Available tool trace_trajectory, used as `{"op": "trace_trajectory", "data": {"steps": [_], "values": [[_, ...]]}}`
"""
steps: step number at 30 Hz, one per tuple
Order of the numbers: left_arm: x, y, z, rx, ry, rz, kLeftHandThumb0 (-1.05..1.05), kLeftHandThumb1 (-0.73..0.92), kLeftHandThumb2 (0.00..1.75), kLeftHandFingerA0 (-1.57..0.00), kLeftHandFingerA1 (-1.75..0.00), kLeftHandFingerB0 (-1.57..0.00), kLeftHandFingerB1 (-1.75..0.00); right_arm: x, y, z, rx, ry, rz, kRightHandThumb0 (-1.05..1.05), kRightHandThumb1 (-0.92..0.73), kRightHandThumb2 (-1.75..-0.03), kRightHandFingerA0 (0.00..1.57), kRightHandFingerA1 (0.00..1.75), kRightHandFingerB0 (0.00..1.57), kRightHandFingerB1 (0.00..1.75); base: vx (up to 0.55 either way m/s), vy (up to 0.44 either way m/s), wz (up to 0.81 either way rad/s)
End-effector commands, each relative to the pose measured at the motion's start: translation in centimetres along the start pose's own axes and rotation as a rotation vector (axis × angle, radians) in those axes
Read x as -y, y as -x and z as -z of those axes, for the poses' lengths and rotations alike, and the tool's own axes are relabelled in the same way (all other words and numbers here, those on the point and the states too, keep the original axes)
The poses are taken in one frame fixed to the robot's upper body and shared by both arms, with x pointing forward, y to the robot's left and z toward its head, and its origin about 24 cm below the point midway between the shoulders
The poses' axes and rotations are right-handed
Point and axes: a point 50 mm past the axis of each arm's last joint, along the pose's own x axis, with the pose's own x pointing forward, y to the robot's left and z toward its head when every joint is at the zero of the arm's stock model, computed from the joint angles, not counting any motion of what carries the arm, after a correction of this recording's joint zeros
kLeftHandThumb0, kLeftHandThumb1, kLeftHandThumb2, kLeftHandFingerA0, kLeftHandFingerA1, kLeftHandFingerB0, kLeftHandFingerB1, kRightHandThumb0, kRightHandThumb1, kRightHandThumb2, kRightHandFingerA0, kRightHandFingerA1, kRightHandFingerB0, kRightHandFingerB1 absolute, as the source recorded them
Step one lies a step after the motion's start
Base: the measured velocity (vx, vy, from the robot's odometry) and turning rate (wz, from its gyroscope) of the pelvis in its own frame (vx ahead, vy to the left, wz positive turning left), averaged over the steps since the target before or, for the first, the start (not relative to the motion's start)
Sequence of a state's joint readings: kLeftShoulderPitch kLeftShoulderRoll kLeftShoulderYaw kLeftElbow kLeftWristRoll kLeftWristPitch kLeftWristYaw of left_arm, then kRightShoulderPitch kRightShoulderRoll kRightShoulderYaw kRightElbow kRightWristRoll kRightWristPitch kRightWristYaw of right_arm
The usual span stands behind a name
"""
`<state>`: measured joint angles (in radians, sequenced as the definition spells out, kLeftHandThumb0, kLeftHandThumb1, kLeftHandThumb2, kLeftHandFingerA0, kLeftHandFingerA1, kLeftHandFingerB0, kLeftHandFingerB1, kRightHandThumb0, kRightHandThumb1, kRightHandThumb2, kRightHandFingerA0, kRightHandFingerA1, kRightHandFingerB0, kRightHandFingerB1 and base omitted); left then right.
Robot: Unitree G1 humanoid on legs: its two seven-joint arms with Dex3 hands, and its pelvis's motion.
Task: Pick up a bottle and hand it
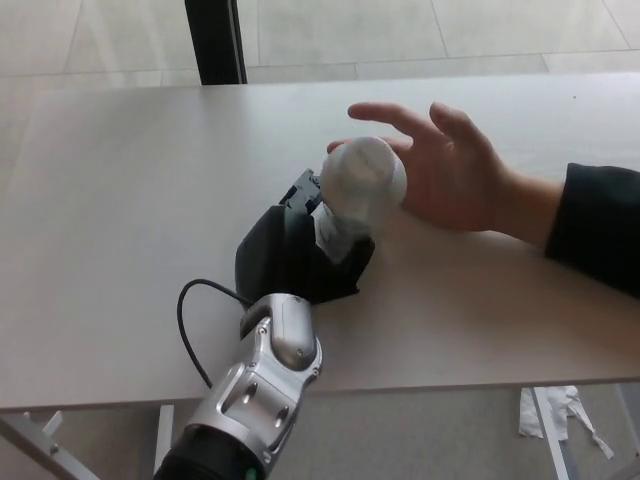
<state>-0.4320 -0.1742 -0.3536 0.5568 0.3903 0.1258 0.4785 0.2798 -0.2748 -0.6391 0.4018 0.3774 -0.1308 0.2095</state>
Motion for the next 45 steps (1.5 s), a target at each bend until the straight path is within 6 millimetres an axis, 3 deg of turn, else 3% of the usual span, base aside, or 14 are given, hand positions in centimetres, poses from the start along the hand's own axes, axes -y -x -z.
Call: {"op": "trace_trajectory", "data": {"steps": [1, 3, 9, 10, 11, 16, 18, 26, 27, 29, 32, 37, 41, 45], "values": [[-0.3, 0.1, 0.2, 0.087, -0.071, 0.008, 0.13, 0.6, 1.19, -1.18, -1.53, -1.07, -1.43, 0.8, -0.3, 0.0, 0.023, 0.04, 0.014, -0.53, -0.45, -0.79, 0.55, 0.55, 0.35, 0.47, 0.0, 0.0, 0.0], [-0.5, 0.1, 0.5, 0.095, -0.09, 0.008, 0.03, 0.67, 1.08, -0.88, -1.75, -0.72, -1.75, 0.9, -0.3, 0.2, 0.027, 0.046, 0.02, -0.52, -0.46, -0.81, 0.57, 0.56, 0.36, 0.48, 0.0, 0.0, 0.0], [-0.9, 0.2, 1.1, 0.092, -0.078, -0.033, -0.06, 0.74, 0.93, -0.91, -1.75, -0.73, -1.74, 0.8, -0.1, 0.2, 0.032, 0.053, 0.023, -0.55, -0.47, -0.83, 1.01, 0.95, 0.35, 0.48, 0.0, 0.0, 0.0], [-0.9, 0.3, 1.2, 0.095, -0.076, -0.042, -0.09, 0.65, 1.03, -1.21, -1.51, -1.08, -1.4, 0.9, 0.0, 0.2, 0.029, 0.055, 0.028, -0.54, -0.47, -0.82, 1.09, 1.13, 0.34, 0.47, 0.0, 0.0, 0.0], [-0.9, 0.3, 1.3, 0.091, -0.061, -0.049, -0.06, 0.74, 0.91, -0.89, -1.75, -0.78, -1.72, 1.0, 0.0, 0.3, 0.034, 0.072, 0.029, -0.53, -0.48, -0.83, 1.11, 1.1, 0.33, 0.47, 0.0, 0.0, 0.0], [-1.3, 0.5, 1.8, 0.103, -0.062, -0.06, -0.12, 0.67, 1.06, -1.21, -1.52, -1.05, -1.39, 1.1, 0.0, 0.7, 0.021, 0.067, 0.053, -0.48, -0.58, -0.59, 1.09, 1.44, 0.42, 0.35, 0.0, 0.0, 0.0], [-1.4, 0.6, 2.1, 0.103, -0.069, -0.062, -0.05, 0.72, 0.93, -0.86, -1.75, -0.74, -1.71, 0.9, 0.3, 0.5, 0.031, 0.091, 0.043, -0.47, -0.62, -0.61, 1.02, 1.5, 0.4, 0.34, 0.0, 0.0, 0.0], [-1.9, 0.8, 2.8, 0.061, -0.025, -0.046, -0.04, 0.7, 1.04, -0.89, -1.75, -0.7, -1.75, 1.1, 0.6, 1.0, 0.017, 0.054, 0.064, -0.58, -0.45, -0.8, 1.15, 1.28, 0.37, 0.48, 0.0, 0.0, 0.0], [-2.4, 0.5, 2.4, 0.059, -0.015, -0.047, -0.04, 0.59, 1.17, -1.22, -1.55, -1.0, -1.4, 1.0, 0.6, 0.9, 0.02, 0.07, 0.063, -0.47, -0.58, -0.58, 1.08, 1.29, 0.42, 0.34, 0.0, 0.0, 0.0], [-3.0, -0.1, 1.1, 0.068, 0.011, -0.033, -0.04, 0.58, 1.22, -1.23, -1.54, -1.03, -1.39, 1.2, 0.8, 0.4, 0.03, 0.072, 0.06, -0.57, -0.46, -0.81, 0.88, 0.71, 0.33, 0.47, 0.0, 0.0, 0.0], [-4.4, -1.3, -0.9, 0.086, 0.048, -0.001, -0.03, 0.55, 1.26, -0.94, -1.75, -0.77, -1.71, 1.3, 0.6, 0.3, 0.034, 0.082, 0.056, -0.52, -0.48, -0.8, 0.77, 0.62, 0.35, 0.47, 0.0, 0.0, 0.0], [-8.0, -4.7, -6.4, 0.115, 0.014, 0.099, -0.23, 0.49, 1.13, -1.24, -1.39, -0.98, -1.22, 1.3, 0.4, 0.5, 0.03, 0.07, 0.05, -0.47, -0.58, -0.58, 0.95, 0.65, 0.42, 0.34, 0.0, 0.0, 0.0], [-9.2, -6.0, -9.0, 0.114, -0.033, 0.148, -0.21, 0.52, 1.05, -1.0, -1.66, -0.77, -1.47, 1.3, 0.4, 0.3, 0.045, 0.091, 0.057, -0.49, -0.57, -0.58, 1.01, 0.76, 0.43, 0.34, 0.0, 0.0, 0.0], [-9.6, -7.2, -12.6, 0.03, -0.004, 0.232, -0.2, 0.55, 0.91, -0.98, -1.58, -0.56, -0.68, 1.1, 0.3, 0.2, 0.036, 0.077, 0.038, -0.49, -0.56, -0.57, 0.81, 0.53, 0.43, 0.35, 0.0, 0.0, 0.0]]}}
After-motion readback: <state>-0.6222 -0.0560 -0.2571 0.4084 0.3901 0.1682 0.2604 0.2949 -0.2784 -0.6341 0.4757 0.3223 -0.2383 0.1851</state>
